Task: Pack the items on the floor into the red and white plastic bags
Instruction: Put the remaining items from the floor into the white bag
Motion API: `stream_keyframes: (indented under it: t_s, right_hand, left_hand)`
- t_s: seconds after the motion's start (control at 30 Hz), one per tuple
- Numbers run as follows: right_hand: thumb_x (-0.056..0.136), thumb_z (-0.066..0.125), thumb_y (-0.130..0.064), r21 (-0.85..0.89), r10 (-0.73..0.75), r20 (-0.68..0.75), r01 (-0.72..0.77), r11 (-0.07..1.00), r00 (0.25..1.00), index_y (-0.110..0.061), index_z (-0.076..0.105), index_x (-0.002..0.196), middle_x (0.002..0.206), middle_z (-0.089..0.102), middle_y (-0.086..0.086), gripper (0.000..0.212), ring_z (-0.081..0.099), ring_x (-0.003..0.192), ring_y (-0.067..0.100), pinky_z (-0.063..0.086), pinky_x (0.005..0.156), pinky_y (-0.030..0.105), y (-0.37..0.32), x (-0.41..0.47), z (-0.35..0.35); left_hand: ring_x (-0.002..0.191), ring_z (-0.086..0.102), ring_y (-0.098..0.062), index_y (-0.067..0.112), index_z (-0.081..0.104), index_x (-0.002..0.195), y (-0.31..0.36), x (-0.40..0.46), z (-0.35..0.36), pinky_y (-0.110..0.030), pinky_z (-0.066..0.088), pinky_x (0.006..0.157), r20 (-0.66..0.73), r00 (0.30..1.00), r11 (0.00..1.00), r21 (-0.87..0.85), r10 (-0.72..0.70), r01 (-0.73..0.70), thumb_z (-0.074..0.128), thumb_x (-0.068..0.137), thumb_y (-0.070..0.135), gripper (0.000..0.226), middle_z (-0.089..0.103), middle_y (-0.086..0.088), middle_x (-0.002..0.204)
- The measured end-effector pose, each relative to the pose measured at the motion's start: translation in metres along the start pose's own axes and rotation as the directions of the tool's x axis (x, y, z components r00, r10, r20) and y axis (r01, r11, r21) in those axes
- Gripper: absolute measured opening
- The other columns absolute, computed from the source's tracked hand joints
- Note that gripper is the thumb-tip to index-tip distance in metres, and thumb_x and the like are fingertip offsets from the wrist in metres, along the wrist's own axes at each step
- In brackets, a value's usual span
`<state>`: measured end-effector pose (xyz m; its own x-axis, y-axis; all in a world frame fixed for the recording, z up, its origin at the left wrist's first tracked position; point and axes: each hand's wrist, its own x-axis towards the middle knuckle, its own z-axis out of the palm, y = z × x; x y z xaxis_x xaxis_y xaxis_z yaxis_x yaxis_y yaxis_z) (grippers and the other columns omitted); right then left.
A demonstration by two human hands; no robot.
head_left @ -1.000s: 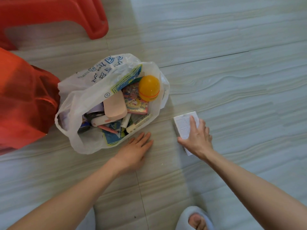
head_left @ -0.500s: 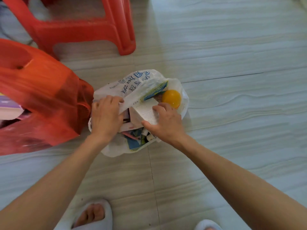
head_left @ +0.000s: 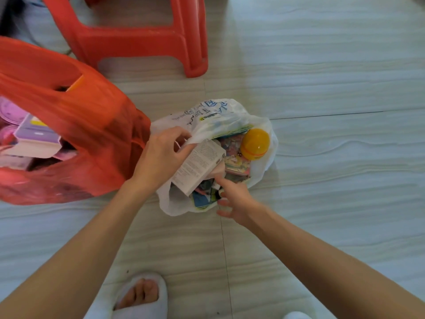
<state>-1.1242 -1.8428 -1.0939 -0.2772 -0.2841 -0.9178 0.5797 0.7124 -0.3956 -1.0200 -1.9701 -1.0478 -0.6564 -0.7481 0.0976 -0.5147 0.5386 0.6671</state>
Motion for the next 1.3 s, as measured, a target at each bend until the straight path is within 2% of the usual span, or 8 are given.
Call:
stream_keyframes:
  t_s: [0.1, 0.3, 0.47, 0.63, 0.77, 0.9, 1.13, 1.3]
  right_hand:
    - [0.092, 0.052, -0.041, 0.054, 0.079, 0.227, -0.094, 0.994, 0.971, -0.01, 0.045, 0.124, 0.098, 0.057, 0.009, 0.045, 0.059, 0.093, 0.026, 0.051, 0.084, 0.037, -0.001, -0.004, 0.008]
    - [0.097, 0.043, -0.009, 0.4, -0.145, 0.295, 0.016, 0.917, 0.944, 0.005, 0.046, 0.127, 0.12, 0.06, 0.022, 0.033, 0.061, 0.106, 0.03, 0.051, 0.087, 0.034, -0.023, -0.005, 0.021]
    - [0.096, 0.042, -0.012, -0.069, -0.296, -0.207, 0.287, 0.955, 0.933, 0.0, 0.056, 0.106, 0.08, 0.065, 0.01, 0.022, 0.063, 0.064, 0.019, 0.054, 0.055, 0.025, -0.045, 0.016, -0.035]
    - [0.089, 0.043, -0.015, -0.156, -0.322, -0.493, 0.281, 0.947, 0.808, -0.005, 0.047, 0.126, 0.127, 0.053, 0.013, 0.038, 0.051, 0.104, 0.023, 0.047, 0.096, 0.041, -0.055, 0.056, -0.096]
    - [0.092, 0.043, -0.034, -0.069, -0.332, -0.292, 0.326, 0.943, 0.897, -0.008, 0.039, 0.136, 0.135, 0.048, 0.007, 0.051, 0.045, 0.124, 0.024, 0.04, 0.096, 0.038, -0.056, 0.072, -0.099]
    - [0.092, 0.051, -0.03, -0.027, -0.317, -0.256, 0.321, 0.947, 0.913, -0.004, 0.059, 0.099, 0.096, 0.062, 0.011, 0.028, 0.06, 0.086, 0.022, 0.044, 0.072, 0.03, -0.052, 0.071, -0.092]
    - [0.09, 0.044, -0.013, -0.381, -0.427, -0.257, 0.315, 0.869, 0.867, 0.0, 0.061, 0.09, 0.061, 0.053, 0.007, 0.022, 0.054, 0.052, 0.019, 0.041, 0.056, 0.028, -0.058, 0.013, -0.094]
    - [0.087, 0.047, -0.013, -0.473, -0.583, -0.21, 0.441, 0.763, 0.785, -0.004, 0.059, 0.072, 0.057, 0.052, 0.005, 0.021, 0.053, 0.049, 0.018, 0.04, 0.052, 0.026, -0.102, -0.063, -0.084]
  left_hand:
    - [0.071, 0.054, -0.014, 0.011, 0.063, 0.095, -0.006, -0.009, -0.002, -0.026, 0.045, 0.069, 0.012, 0.999, 0.999, 0.029, -0.032, 0.031, 0.065, 0.084, 0.02, 0.015, 0.057, 0.004, 0.083]
    - [0.112, 0.039, -0.024, 0.015, 0.052, 0.125, -0.026, -0.04, -0.005, -0.025, 0.031, 0.095, 0.019, 0.959, 0.958, 0.047, -0.283, 0.282, 0.072, 0.077, 0.027, 0.053, 0.045, -0.008, 0.116]
    - [0.139, 0.02, -0.021, 0.022, 0.019, 0.146, -0.038, -0.039, 0.0, -0.04, 0.023, 0.114, 0.209, 0.895, 0.902, -0.102, -0.393, 0.42, 0.073, 0.07, 0.047, 0.096, 0.021, -0.004, 0.15]
    - [0.138, 0.026, -0.023, 0.028, 0.01, 0.146, -0.044, -0.046, 0.003, -0.043, 0.027, 0.112, 0.205, 0.842, 0.859, -0.01, -0.499, 0.512, 0.055, 0.047, 0.076, 0.119, 0.027, 0.001, 0.151]
    - [0.109, 0.048, -0.009, 0.02, 0.029, 0.14, -0.037, -0.055, 0.004, -0.027, 0.041, 0.089, 0.318, 0.762, 0.771, -0.127, -0.564, 0.624, 0.07, 0.074, 0.045, 0.081, 0.047, 0.01, 0.124]
    - [0.06, 0.047, 0.002, 0.011, 0.059, 0.09, -0.035, -0.07, 0.005, -0.012, 0.036, 0.055, 0.41, 0.758, 0.8, -0.104, -0.507, 0.591, 0.065, 0.084, 0.024, 0.016, 0.054, 0.008, 0.072]
    - [0.074, 0.058, -0.025, -0.005, 0.059, 0.094, -0.015, -0.063, -0.038, -0.044, 0.056, 0.073, 0.411, 0.729, 0.758, -0.124, -0.548, 0.64, 0.04, 0.097, 0.015, 0.028, 0.06, -0.016, 0.078]
    - [0.045, 0.063, -0.017, 0.004, 0.048, 0.066, 0.032, -0.046, -0.086, -0.023, 0.052, 0.048, 0.394, 0.752, 0.727, -0.248, -0.528, 0.64, 0.038, 0.098, 0.016, 0.036, 0.055, -0.005, 0.044]
